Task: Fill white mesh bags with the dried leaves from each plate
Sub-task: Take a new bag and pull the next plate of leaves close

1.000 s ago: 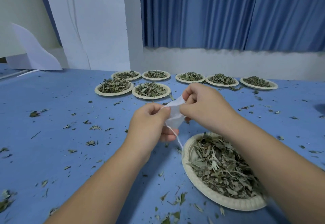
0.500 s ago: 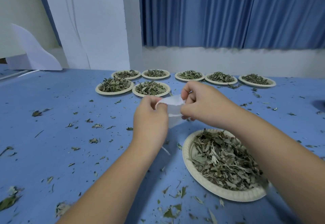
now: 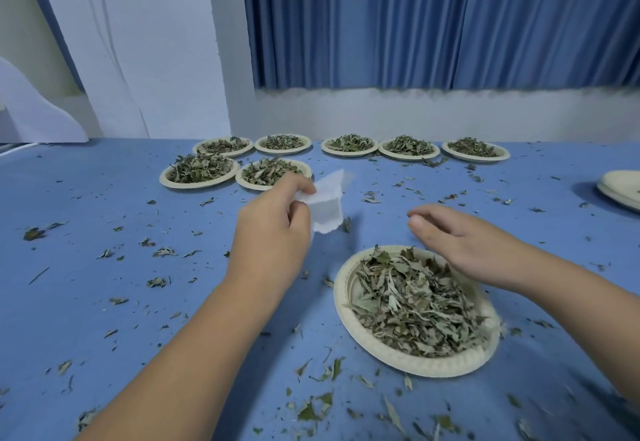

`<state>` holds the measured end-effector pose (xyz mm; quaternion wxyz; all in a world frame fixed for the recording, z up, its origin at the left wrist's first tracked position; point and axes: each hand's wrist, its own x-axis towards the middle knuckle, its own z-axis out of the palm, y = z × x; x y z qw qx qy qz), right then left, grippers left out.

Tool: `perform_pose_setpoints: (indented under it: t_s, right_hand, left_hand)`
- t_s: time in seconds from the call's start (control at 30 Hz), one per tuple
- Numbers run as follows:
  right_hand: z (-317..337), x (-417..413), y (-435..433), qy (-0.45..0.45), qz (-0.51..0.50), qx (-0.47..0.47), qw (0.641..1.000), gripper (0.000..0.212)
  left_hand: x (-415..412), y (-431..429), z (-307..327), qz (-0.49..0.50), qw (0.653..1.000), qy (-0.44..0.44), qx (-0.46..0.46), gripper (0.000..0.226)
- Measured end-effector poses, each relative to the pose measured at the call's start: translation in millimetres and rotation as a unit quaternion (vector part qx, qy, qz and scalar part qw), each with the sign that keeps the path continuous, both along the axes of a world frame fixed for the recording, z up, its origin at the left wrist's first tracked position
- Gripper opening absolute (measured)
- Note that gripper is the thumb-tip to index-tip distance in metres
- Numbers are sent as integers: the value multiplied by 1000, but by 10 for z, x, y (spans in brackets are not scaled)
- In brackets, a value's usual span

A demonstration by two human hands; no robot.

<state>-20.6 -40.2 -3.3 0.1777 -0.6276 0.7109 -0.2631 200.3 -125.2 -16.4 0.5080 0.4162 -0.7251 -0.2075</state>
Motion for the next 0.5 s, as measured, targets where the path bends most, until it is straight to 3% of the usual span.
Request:
perform_pose_setpoints:
  t_s: [0.17, 0.3, 0.5]
  right_hand:
    - [-86, -56, 95, -13, -1, 29, 999, 83]
    - [-75, -38, 109, -19, 5, 29, 999, 72]
    - [121, 165, 96, 85, 8, -37, 996, 56]
  left_hand:
    - [16, -24, -3, 15, 1000, 0, 4, 32]
    - [45, -40, 10, 23, 1000, 9, -19, 25]
    - [81, -52, 52, 43, 988, -80, -123, 21]
